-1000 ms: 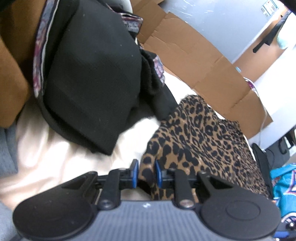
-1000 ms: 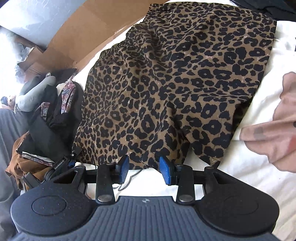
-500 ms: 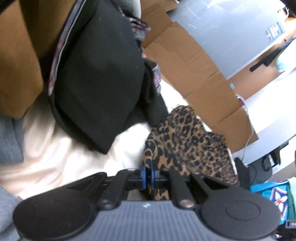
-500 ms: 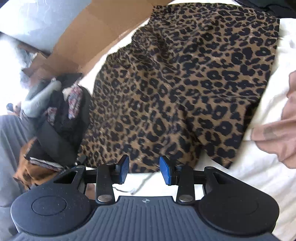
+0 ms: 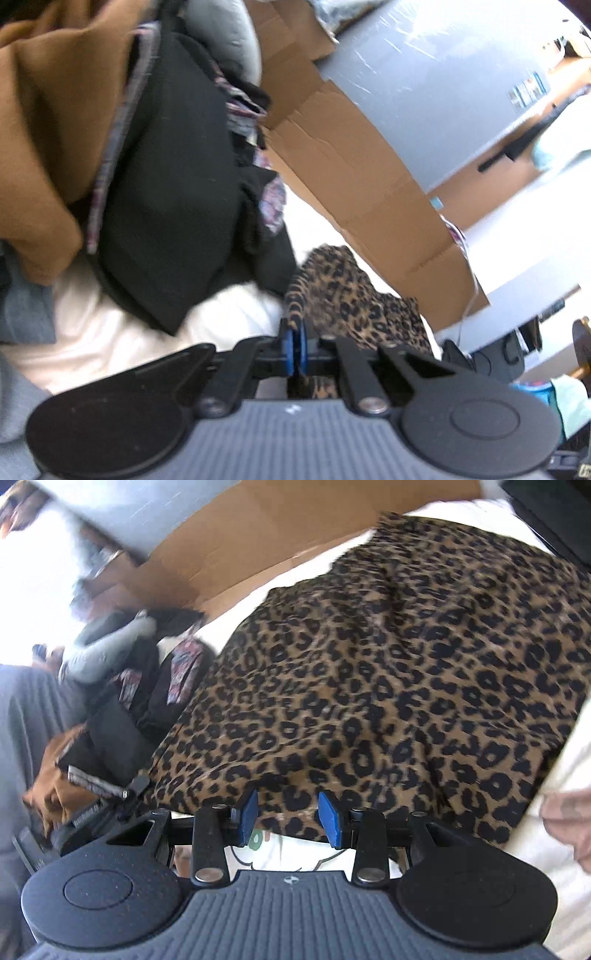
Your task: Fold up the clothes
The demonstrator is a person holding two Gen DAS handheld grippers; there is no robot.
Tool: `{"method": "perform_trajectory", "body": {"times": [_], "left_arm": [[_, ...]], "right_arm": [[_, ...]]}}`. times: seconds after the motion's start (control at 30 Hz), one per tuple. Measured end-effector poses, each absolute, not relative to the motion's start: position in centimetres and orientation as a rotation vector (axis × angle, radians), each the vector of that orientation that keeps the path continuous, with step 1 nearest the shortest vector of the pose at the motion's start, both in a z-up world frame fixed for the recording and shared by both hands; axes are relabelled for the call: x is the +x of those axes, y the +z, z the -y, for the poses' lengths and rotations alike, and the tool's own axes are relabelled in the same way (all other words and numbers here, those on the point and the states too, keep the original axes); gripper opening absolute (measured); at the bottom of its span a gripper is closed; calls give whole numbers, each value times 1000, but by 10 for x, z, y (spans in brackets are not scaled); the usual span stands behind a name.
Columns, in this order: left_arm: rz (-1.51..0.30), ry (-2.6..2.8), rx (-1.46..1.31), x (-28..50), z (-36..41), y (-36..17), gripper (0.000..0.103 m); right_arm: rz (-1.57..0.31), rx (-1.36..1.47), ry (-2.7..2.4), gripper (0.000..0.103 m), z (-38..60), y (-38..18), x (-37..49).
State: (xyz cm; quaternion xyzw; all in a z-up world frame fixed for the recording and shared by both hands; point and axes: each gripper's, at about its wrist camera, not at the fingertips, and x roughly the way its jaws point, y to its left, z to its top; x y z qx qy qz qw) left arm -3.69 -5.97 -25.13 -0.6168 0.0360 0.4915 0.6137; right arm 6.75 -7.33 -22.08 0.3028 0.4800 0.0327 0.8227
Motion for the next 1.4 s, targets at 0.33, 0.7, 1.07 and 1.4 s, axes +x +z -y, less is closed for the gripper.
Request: {"method": "perform_trajectory", "body": {"times": [0.33,0.7,1.07,1.4], "left_arm": [[-160,1005,-1322,-21,47,-231,4],[-219,858,-1325,-9,38,-224,4],[-252,720,-1366,-7,26,-223,5],[-252,640,-1431,-6,22,-224,5]], "right_arm": [[-991,461,223,44,10,-202,99],[-960,336,340,44,-39,-190,130],[-959,150,433,44,-74,-197,137],[-904,17,393,44,-94,-195,137]]}}
